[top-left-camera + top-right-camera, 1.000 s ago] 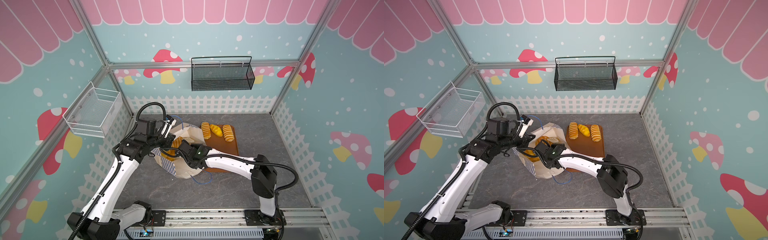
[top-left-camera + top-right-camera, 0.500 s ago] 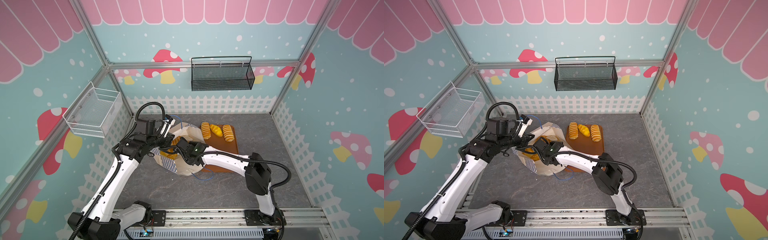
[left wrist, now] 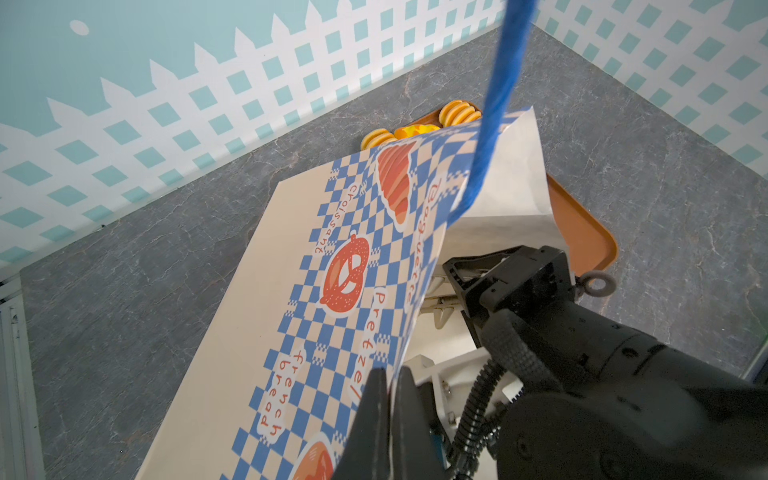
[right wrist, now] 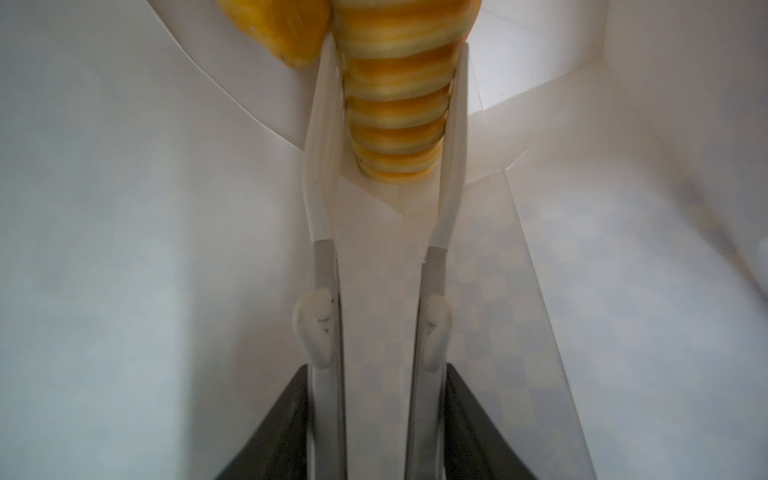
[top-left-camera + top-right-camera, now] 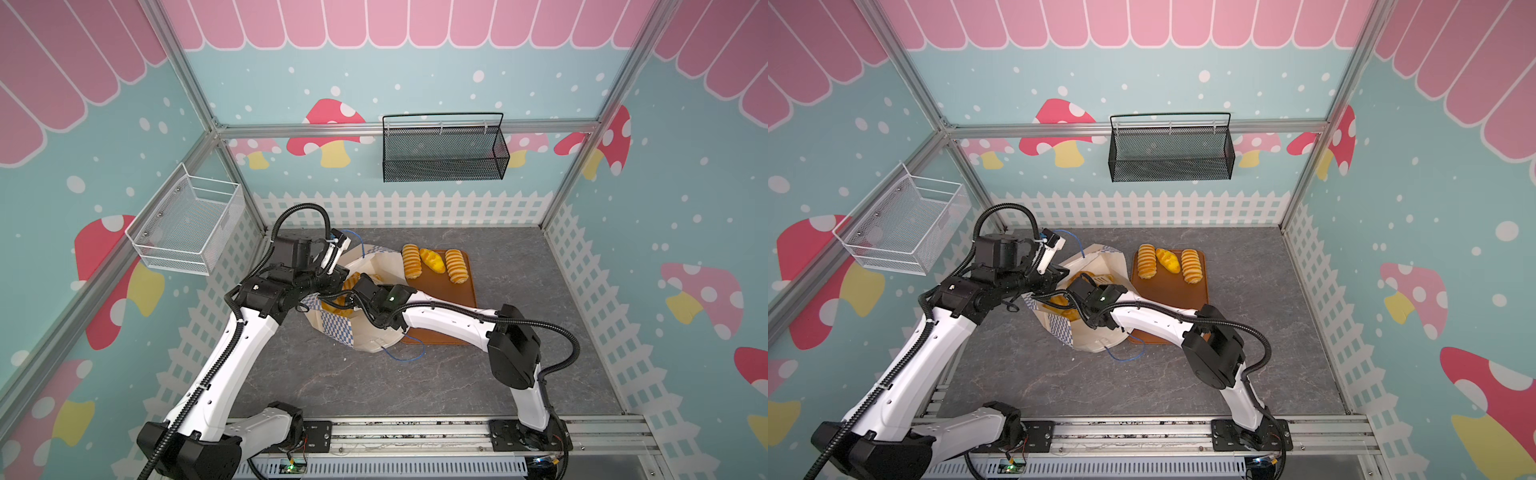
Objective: Take the fake bread out of the paper bag
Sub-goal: 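Close the tongs on the yellow twisted bread inside the bag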
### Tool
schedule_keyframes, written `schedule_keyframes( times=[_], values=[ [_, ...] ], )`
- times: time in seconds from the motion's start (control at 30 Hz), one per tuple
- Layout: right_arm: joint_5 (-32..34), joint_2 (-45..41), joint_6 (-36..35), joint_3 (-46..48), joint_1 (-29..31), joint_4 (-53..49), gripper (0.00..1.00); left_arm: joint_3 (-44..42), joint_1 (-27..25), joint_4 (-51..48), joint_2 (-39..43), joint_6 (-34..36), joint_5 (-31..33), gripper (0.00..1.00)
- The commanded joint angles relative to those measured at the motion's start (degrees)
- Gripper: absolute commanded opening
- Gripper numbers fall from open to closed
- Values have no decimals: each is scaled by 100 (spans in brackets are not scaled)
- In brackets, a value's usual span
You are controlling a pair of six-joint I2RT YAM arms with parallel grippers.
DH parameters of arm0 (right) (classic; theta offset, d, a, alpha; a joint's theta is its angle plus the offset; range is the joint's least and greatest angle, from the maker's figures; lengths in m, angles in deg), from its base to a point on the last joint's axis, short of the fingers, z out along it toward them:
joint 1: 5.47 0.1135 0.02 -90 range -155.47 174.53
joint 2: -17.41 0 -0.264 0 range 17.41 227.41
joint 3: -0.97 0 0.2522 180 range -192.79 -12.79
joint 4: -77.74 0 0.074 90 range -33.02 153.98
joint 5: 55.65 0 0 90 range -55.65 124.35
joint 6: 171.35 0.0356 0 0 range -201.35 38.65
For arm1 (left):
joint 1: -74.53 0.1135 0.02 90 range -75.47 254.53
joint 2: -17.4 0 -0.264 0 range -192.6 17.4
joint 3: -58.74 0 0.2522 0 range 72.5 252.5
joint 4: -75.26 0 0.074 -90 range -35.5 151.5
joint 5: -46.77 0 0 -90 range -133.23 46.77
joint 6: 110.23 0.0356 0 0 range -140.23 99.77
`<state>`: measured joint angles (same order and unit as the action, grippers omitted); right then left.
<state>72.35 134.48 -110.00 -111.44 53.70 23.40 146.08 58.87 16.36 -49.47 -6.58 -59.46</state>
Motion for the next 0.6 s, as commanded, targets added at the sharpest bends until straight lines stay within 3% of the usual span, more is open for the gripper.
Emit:
schedule_keyframes(
  times=[0.0,0.33,0.57],
  values=[
    [-56,20,-128,-23,-187,-254,40,149,-91,-92,87,-15,-381,0],
    [146,-480,-243,46,-179,-153,23,77,-84,82,43,-69,-77,0],
    [190,-693,-160,84,-104,-156,19,52,-86,197,16,-211,325,0]
  ],
)
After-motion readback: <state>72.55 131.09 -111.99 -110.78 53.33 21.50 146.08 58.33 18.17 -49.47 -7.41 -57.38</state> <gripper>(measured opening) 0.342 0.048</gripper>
